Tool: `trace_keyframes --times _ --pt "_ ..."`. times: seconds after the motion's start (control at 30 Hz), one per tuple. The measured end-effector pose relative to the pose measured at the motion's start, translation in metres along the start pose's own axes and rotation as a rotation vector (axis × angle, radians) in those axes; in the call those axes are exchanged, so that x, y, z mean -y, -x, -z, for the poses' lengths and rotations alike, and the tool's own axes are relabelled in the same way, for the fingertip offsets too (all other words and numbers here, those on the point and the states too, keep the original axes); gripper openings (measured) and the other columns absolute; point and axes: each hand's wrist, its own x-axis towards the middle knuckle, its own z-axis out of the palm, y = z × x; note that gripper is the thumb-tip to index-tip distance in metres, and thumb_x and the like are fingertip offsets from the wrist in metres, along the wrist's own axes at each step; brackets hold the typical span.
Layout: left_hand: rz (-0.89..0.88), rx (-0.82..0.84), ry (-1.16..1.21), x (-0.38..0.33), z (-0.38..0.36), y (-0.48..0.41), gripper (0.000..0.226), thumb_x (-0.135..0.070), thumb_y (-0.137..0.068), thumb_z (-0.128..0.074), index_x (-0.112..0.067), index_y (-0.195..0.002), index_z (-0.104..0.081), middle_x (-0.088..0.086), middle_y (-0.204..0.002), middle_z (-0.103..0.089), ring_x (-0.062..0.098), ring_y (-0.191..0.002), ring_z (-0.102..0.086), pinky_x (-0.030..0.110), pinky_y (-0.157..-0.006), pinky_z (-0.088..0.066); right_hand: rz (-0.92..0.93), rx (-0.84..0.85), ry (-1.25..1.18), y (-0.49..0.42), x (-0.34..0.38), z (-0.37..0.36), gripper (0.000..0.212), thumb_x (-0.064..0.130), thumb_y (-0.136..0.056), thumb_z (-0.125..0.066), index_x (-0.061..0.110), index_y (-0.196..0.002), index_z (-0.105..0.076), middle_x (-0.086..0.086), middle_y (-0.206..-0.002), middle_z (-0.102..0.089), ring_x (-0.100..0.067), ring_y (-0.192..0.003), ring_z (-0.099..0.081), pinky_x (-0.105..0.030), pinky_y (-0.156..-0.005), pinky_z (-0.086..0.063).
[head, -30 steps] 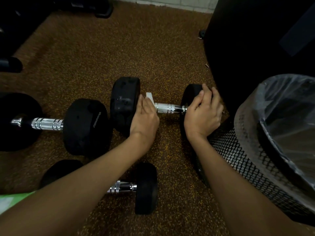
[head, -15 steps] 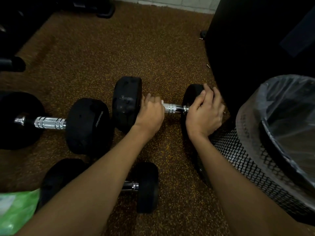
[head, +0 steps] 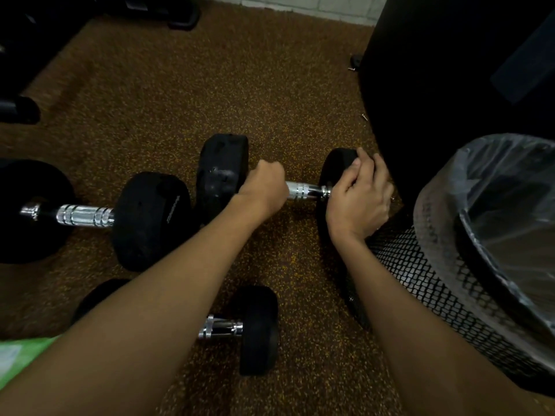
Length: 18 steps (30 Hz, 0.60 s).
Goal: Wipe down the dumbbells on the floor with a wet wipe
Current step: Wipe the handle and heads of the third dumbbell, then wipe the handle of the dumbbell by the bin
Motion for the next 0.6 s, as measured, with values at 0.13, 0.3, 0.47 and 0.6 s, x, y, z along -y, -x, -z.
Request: trace_keyframes --times 0.13,0.3,0.47,0.6 --pt "-0.028 -0.217 -0.179 0.002 -0.043 0.020 0.050 -0.003 -0.096 -0.033 0.008 -0.143 -0.019 0.028 -0.148 -0.026 0.038 -0.142 -0.019 0.040 -0.116 -0.014 -0.001 -0.005 -0.016 0.002 -0.001 0.001 0.040 0.036 -0.096 -0.033 0.027 -0.122 -0.063 0.001 -0.131 -0.058 -0.025 -0.107 -0.059 -0.037 -0.080 -0.048" --pt "-0.038 -0.263 -0.166 0.005 -0.056 0.043 0.059 0.002 -0.097 -0.031 0.009 -0.146 0.000 0.030 -0.154 -0.005 0.037 -0.145 -0.005 0.036 -0.116 -0.015 -0.006 0.036 -0.004 0.002 0.002 0.003 0.042 0.037 -0.096 -0.030 0.028 -0.124 -0.061 0.002 -0.134 -0.056 -0.025 -0.110 -0.056 -0.039 -0.082 -0.047" --pt "-0.015 -0.181 0.022 0.004 -0.048 0.066 0.058 -0.001 -0.095 -0.036 0.007 -0.146 -0.009 0.028 -0.153 -0.013 0.032 -0.139 -0.029 0.031 -0.106 -0.035 -0.012 0.087 0.036 0.000 0.003 0.005 0.043 0.037 -0.096 -0.029 0.027 -0.125 -0.059 0.000 -0.135 -0.055 -0.028 -0.111 -0.055 -0.042 -0.084 -0.047" --pt "-0.026 -0.158 0.153 0.010 -0.027 0.083 0.038 -0.001 -0.093 -0.039 0.003 -0.130 -0.043 0.019 -0.128 -0.051 0.030 -0.111 -0.057 0.031 -0.086 -0.047 0.023 0.228 0.071 -0.004 0.008 0.017 0.041 0.035 -0.100 -0.028 0.024 -0.132 -0.051 -0.006 -0.141 -0.045 -0.033 -0.118 -0.048 -0.046 -0.093 -0.040"
